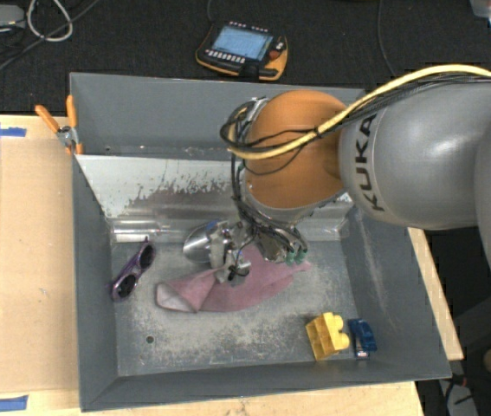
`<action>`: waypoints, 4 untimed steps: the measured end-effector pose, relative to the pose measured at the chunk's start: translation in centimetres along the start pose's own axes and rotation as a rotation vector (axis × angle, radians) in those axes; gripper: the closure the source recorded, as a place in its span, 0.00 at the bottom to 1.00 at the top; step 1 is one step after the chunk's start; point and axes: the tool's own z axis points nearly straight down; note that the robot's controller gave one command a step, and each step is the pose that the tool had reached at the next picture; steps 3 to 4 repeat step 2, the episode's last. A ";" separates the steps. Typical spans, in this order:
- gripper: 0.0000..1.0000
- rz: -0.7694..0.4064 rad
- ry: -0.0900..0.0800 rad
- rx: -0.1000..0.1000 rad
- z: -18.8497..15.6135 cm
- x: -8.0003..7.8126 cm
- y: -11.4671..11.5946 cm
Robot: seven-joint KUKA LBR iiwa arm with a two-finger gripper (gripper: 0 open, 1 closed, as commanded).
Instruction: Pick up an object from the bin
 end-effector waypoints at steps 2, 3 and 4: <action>1.00 -0.165 0.006 -0.001 -1.7 -0.3 2.6; 1.00 -0.165 0.006 -0.001 -1.7 -0.3 2.6; 1.00 -0.165 0.006 -0.001 -1.7 -0.3 2.6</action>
Offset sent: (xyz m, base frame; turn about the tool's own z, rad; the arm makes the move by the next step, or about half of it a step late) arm 0.0080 0.0073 0.1099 0.1309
